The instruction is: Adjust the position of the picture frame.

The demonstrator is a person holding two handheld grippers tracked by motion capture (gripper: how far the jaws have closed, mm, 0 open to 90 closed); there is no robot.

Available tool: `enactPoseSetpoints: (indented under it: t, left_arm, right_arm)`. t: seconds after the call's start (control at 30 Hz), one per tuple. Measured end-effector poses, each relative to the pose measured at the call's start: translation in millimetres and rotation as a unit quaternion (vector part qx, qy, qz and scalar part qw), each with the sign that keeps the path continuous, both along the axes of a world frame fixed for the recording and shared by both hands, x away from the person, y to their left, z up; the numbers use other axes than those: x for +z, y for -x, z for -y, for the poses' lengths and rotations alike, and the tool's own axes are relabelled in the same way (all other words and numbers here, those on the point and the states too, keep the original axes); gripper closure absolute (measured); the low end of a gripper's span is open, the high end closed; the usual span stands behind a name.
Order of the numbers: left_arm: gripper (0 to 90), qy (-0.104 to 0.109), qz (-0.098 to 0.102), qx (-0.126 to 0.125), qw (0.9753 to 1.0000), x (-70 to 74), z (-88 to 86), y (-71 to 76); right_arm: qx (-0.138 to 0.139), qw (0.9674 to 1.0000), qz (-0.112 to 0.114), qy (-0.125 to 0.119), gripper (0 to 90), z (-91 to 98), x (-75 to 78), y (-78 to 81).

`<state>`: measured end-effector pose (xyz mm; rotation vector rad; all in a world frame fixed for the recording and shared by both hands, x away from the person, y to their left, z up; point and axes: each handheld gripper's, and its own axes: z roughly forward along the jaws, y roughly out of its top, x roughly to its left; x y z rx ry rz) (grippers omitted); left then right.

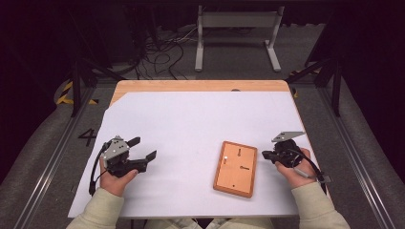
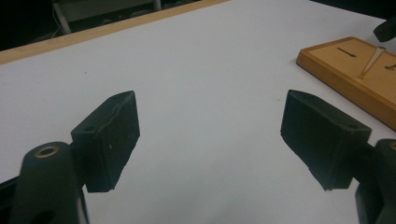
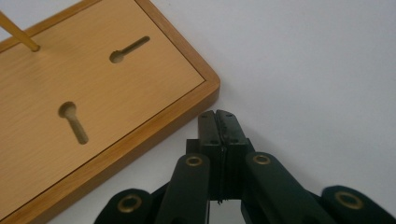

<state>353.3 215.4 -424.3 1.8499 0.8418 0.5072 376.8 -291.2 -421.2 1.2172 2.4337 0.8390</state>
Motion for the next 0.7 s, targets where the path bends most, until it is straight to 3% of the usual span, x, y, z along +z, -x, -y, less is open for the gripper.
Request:
enactPoseSetpoints:
  t: [0.4, 0.43, 0.47, 0.6, 0.7]
  left_arm:
    - [20.0, -0.005, 0.001, 0.001, 1.0000, -0.4, -0.2, 0.8]
    - [20.0, -0.005, 0.001, 0.001, 1.0000, -0.4, -0.2, 0.8]
    - [20.0, -0.004, 0.000, 0.000, 1.0000, -0.6, 0.3, 0.7]
    - [20.0, -0.006, 0.000, 0.000, 1.0000, -0.6, 0.6, 0.9]
    - [20.0, -0.006, 0.001, 0.000, 1.0000, -0.5, 0.4, 0.8]
  right_arm:
    - [-0.007, 0.9984, -0.025, 0.050, 90.0, -19.1, -10.8, -15.6]
    - [-0.007, 0.9984, -0.025, 0.050, 90.0, -19.1, -10.8, -15.6]
    - [-0.011, 0.9973, -0.017, 0.070, 90.0, -25.4, -10.2, -16.3]
    - [-0.007, 0.9974, -0.017, 0.069, 90.0, -32.1, -10.5, -19.8]
    - [0.009, 0.9975, 0.000, 0.070, 90.0, -46.8, -11.7, -27.7]
